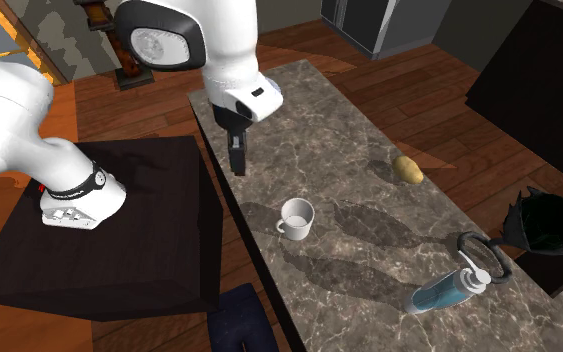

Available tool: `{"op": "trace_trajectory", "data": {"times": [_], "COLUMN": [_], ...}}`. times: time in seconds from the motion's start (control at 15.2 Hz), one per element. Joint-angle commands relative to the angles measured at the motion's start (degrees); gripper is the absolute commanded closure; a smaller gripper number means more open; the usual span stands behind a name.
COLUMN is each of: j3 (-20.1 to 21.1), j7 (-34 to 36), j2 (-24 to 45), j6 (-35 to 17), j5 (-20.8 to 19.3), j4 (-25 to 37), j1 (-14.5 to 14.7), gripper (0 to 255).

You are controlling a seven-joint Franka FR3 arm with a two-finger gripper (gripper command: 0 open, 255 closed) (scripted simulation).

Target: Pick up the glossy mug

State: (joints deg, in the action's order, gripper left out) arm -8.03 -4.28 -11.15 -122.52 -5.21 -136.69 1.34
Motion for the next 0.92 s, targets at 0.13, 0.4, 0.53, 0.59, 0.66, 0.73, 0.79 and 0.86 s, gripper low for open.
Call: {"op": "trace_trajectory", "data": {"times": [0.13,0.4,0.53,0.59,0.66,0.73,0.79,0.86], "j3": [-0.5,-0.6,-0.5,-0.4,-0.3,-0.2,0.0,0.1], "j7": [-0.9,-2.1,-2.6,-2.9,-3.1,-3.4,-3.6,-3.8], "j2": [9.3,18.4,22.9,25.2,27.5,29.7,32.0,34.1], "j6": [-6.0,-10.6,-12.4,-13.2,-13.9,-14.6,-15.1,-15.6], "j5": [0.9,2.2,2.8,3.2,3.5,3.8,4.1,4.4], "j4": [3.5,8.2,10.9,12.4,14.0,15.6,17.4,19.0], "j1": [0.1,-0.2,-0.4,-0.5,-0.7,-0.9,-1.1,-1.3], "gripper": [0,0,0,0,0,0,0,0]}}
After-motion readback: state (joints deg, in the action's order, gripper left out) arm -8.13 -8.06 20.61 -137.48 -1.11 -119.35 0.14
